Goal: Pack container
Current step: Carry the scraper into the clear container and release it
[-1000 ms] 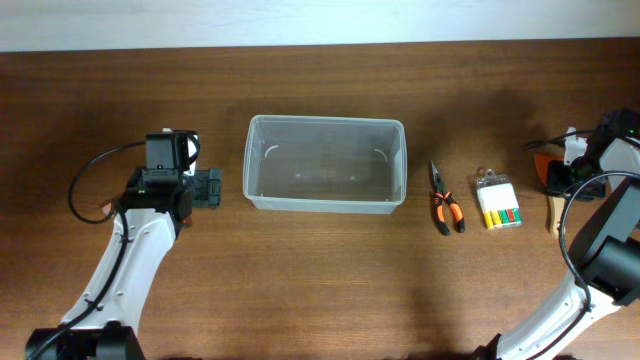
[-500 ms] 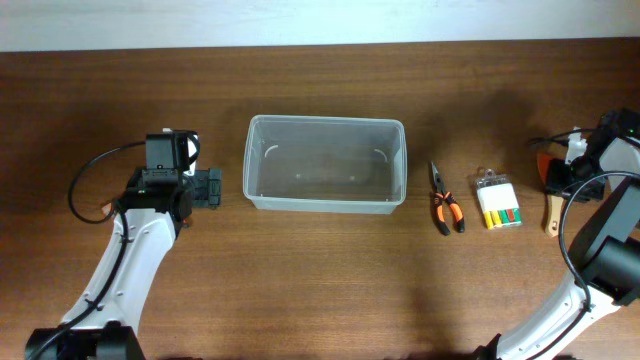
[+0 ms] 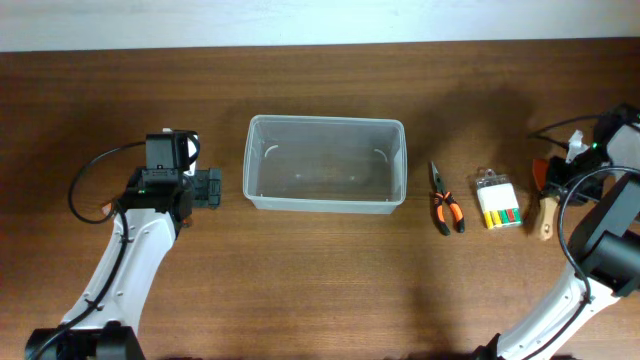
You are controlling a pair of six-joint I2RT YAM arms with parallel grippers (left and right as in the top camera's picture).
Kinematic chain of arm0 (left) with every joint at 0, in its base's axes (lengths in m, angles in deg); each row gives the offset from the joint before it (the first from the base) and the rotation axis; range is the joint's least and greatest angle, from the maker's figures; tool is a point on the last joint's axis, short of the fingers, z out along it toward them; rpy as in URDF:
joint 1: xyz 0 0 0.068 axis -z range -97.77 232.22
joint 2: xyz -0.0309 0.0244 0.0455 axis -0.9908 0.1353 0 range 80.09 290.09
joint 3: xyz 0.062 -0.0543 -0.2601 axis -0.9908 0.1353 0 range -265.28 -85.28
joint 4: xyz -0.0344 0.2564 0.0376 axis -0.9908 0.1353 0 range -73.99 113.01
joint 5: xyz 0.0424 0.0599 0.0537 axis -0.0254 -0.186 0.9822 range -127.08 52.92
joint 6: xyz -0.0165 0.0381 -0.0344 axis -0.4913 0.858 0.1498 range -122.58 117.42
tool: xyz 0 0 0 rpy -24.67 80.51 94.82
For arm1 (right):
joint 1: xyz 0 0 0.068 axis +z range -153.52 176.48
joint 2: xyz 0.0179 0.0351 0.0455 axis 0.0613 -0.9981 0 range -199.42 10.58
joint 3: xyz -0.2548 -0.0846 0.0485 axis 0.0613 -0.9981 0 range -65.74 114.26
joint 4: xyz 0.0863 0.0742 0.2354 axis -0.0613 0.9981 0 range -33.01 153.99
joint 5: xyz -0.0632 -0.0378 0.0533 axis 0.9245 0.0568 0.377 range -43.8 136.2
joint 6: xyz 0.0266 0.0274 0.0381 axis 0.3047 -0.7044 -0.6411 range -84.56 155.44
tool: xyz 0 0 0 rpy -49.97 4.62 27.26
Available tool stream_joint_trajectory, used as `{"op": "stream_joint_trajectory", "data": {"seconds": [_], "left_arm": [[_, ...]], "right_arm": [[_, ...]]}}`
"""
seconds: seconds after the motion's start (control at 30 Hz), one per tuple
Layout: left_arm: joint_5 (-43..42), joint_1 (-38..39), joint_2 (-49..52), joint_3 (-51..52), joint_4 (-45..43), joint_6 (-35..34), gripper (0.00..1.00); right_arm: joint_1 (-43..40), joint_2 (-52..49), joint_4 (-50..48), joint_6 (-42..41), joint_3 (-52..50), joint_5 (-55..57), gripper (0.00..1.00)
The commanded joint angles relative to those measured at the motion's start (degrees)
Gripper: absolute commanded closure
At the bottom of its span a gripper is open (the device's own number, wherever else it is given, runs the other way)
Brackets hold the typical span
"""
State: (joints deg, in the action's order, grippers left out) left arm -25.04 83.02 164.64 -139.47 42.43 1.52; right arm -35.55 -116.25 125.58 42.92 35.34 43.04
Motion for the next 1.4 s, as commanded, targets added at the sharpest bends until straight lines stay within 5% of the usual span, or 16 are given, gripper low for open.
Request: {"op": "stream_joint_trajectory", "data": {"seconds": [0.0, 0.3, 0.53, 0.87, 1.1, 1.37], "left_arm": [[-0.4, 0.2, 0.4, -1.0, 0.0, 0.9, 0.01], [-0.4, 0.2, 0.4, -1.0, 0.0, 0.9, 0.01], [-0.4, 0.2, 0.4, -1.0, 0.0, 0.9, 0.01], [-0.4, 0.2, 0.4, -1.0, 0.0, 0.9, 0.01], [-0.4, 0.2, 0.4, -1.0, 0.0, 0.9, 0.01], [-0.4, 0.2, 0.4, -1.0, 0.0, 0.9, 0.01]], "right_arm": [[1.9, 0.7, 4.0, -1.2, 8.1, -1.4, 0.88], [14.4, 6.2, 16.2, -1.2, 24.9, -2.9, 0.96], [33.9, 9.0, 17.7, -0.3, 34.8, -2.9, 0.96], [58.4, 5.0, 12.6, 26.8, 34.7, -2.9, 0.96], [62.4, -2.2, 12.6, 41.3, 34.5, -2.4, 0.96], [58.8, -10.6, 11.3, 45.9, 34.5, -2.5, 0.96]]}}
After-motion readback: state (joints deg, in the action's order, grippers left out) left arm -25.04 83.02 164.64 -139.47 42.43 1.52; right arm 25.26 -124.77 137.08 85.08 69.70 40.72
